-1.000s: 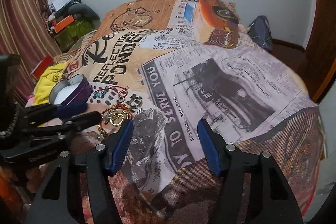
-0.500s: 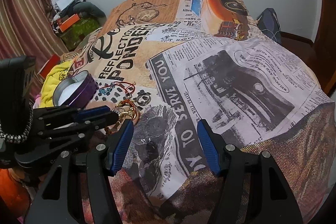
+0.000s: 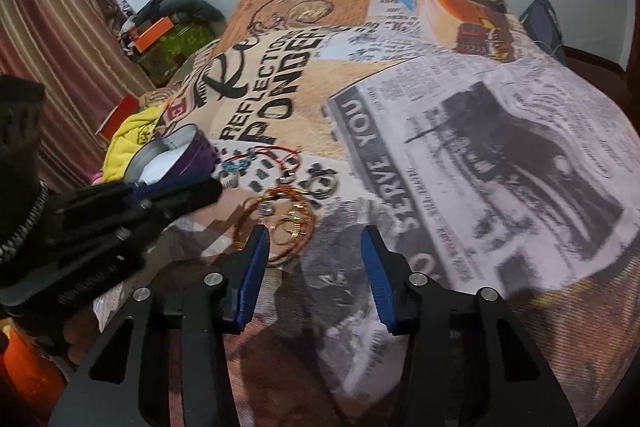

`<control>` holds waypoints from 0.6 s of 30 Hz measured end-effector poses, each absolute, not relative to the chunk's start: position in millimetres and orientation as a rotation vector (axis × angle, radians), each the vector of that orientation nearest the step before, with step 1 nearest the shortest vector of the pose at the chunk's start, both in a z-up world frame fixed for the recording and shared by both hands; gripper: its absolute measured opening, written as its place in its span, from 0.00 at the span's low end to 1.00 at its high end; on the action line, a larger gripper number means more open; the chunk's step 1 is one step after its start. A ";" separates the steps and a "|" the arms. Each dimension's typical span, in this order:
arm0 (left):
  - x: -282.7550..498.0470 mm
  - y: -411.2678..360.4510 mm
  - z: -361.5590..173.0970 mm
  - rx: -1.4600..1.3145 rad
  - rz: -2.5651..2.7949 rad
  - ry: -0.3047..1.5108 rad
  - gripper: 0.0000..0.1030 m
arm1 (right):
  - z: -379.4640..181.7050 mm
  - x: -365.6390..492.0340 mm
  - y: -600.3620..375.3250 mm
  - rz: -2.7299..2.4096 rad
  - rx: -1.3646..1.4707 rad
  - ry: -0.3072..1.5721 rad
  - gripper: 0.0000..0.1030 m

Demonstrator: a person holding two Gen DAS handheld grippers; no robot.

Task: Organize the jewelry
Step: 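Grasp a small silver charm with the left tool while the right tool grasps the braided orange bracelet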

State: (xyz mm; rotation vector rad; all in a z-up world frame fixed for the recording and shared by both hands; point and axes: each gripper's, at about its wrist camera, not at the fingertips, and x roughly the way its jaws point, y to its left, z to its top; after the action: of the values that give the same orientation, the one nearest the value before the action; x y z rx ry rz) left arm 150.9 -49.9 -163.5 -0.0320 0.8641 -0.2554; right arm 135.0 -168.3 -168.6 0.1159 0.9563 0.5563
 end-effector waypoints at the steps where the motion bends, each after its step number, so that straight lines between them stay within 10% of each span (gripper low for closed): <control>1: 150.7 -47.0 -161.9 -0.037 -0.251 0.861 0.10 | -170.0 135.7 -164.1 0.568 0.110 0.962 0.37; 18: 140.1 -28.5 -153.0 -0.065 -0.206 0.827 0.10 | -180.0 133.6 -145.8 0.493 -0.002 0.966 0.03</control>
State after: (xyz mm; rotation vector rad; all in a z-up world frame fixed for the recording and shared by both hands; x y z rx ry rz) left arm 140.1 -28.5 -153.0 -0.0654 0.8274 -0.2063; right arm 133.6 -145.8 -180.0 -0.0015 0.9661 0.4934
